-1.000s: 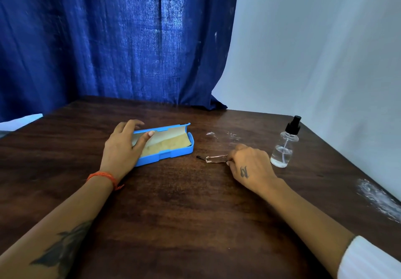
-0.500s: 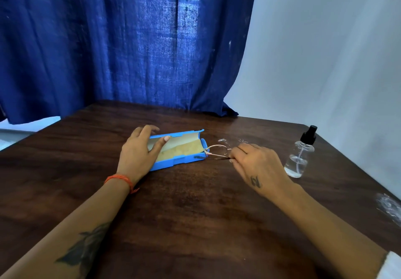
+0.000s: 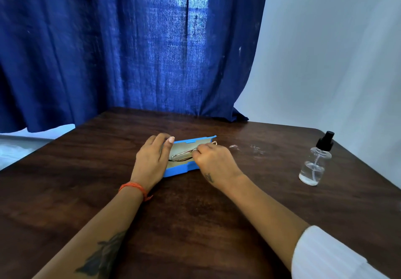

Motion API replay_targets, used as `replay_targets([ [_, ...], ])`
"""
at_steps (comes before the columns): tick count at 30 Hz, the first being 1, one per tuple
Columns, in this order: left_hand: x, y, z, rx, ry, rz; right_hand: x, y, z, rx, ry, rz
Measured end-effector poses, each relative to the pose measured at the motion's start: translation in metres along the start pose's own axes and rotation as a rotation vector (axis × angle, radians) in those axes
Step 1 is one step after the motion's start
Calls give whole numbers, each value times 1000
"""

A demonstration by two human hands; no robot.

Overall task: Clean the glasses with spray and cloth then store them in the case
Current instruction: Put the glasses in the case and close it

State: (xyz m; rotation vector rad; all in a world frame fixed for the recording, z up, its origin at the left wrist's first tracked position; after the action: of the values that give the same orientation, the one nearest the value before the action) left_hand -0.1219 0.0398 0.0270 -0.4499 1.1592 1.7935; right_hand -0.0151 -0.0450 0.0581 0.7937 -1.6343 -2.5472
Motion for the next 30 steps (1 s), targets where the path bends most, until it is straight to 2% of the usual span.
replay_targets([
  [8,1,0,-1,0,-12,0,10,-13,16,51,-102,29],
  [12,0,0,-1,4,-15,3,12,-17,13,87,-124,111],
  [15,0,1,-1,4,-19,7,11,-21,6,53,-161,203],
  [19,0,0,-1,2,-10,17,6,-14,-9,-93,-214,326],
  [23,-1,2,-3,43,-38,-26,-1,6,-22,-411,-153,222],
  [25,0,2,-4,109,-58,-52,-6,0,-21,-362,-140,207],
  [30,7,0,-6,275,-19,-78,-25,-42,-18,-77,-186,293],
])
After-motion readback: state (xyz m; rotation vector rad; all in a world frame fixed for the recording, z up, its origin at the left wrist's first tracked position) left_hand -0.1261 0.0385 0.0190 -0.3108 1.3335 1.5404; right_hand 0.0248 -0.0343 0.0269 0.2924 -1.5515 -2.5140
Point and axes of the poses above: each hand's wrist, its own z-axis towards the middle knuckle, its own y-axis out of the back of the hand, x = y × z, the point moved 6 cm from there along z, towards the middle knuckle, and after that the axes turned 10 degrees about y, right-handed, at the moved point
